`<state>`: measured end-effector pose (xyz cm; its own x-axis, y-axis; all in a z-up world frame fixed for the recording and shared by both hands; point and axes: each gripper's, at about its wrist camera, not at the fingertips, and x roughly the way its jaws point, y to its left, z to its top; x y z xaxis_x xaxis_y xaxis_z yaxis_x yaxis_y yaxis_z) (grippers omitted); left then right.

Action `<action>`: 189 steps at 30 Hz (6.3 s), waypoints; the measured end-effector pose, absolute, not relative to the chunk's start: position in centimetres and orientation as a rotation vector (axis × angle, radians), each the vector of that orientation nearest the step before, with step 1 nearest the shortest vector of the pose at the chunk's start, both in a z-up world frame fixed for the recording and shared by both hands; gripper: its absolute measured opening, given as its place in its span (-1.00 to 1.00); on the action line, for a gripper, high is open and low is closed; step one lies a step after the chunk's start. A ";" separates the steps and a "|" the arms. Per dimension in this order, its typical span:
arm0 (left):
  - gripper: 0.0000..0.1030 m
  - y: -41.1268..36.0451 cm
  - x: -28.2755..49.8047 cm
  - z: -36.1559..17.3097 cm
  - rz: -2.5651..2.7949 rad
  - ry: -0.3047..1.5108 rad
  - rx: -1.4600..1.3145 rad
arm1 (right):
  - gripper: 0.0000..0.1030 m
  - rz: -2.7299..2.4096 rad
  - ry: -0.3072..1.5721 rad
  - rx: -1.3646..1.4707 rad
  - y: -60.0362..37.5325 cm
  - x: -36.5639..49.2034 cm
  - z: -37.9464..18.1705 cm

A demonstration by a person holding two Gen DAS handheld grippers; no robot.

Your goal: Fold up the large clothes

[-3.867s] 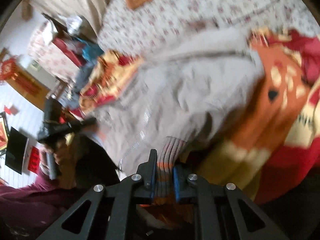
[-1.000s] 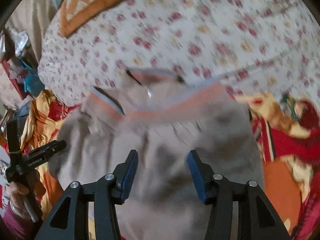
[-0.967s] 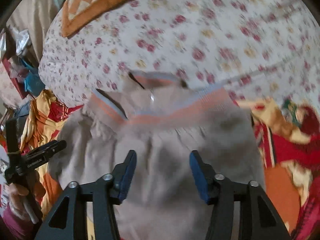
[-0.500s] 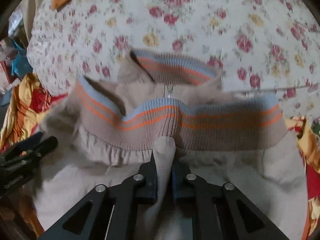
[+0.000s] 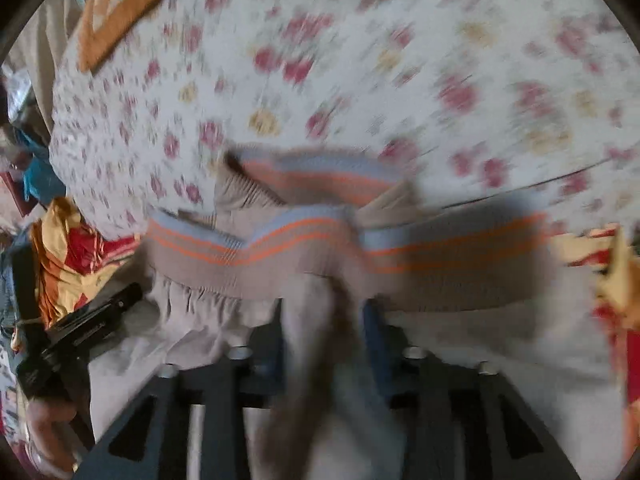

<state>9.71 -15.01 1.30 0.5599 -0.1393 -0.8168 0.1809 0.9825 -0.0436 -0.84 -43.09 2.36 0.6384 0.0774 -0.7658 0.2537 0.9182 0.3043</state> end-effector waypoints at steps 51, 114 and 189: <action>0.47 -6.3 1.1 1.5 -0.272 1.005 0.046 | -0.04 -0.101 0.906 0.360 -39.4 -13.2 7.2; -0.05 -6.1 6.7 0.3 -0.593 1.127 -0.412 | 0.14 -0.012 0.912 0.407 -37.0 -10.0 3.6; 0.17 -27.1 -8.9 10.2 -0.596 0.933 0.289 | 0.46 0.039 0.712 0.893 -50.2 -20.6 5.9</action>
<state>-8.90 -27.08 10.24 0.4515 -0.3536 -0.8192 0.5951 0.8034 -0.0188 -20.58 -50.22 5.86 0.7726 0.3158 -0.5509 0.2534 0.6421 0.7235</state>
